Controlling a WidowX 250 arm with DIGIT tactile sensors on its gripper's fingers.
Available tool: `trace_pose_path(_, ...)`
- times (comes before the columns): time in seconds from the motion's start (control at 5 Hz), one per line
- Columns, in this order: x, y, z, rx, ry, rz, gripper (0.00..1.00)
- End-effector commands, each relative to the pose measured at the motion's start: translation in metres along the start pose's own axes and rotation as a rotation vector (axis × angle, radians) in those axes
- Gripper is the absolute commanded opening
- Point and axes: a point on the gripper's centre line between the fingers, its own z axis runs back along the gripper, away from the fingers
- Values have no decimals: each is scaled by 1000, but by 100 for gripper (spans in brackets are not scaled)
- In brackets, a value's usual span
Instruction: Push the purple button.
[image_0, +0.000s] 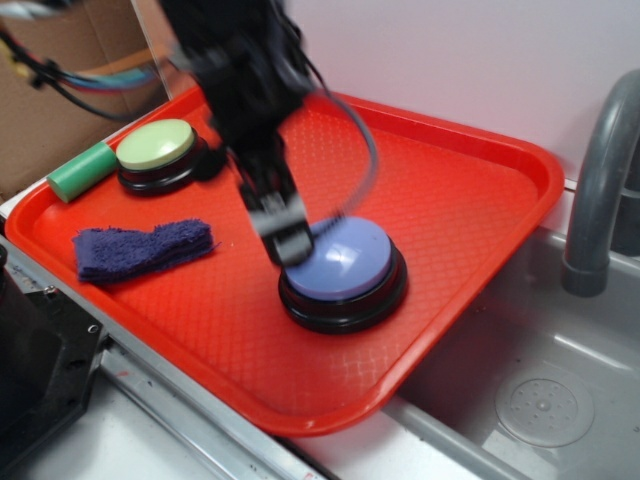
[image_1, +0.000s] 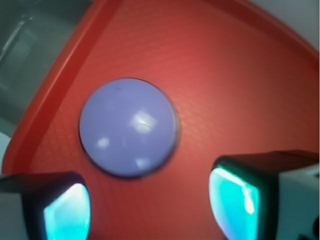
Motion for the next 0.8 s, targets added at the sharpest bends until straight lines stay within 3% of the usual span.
trace_pose_path(0.0, 21, -16, -14, -43, 14, 10, 100)
trace_pose_path(0.4, 16, -7, 3, 1, -17, 31, 100)
trace_pose_path(0.6, 14, -1, 36, 76, 18, 78, 100)
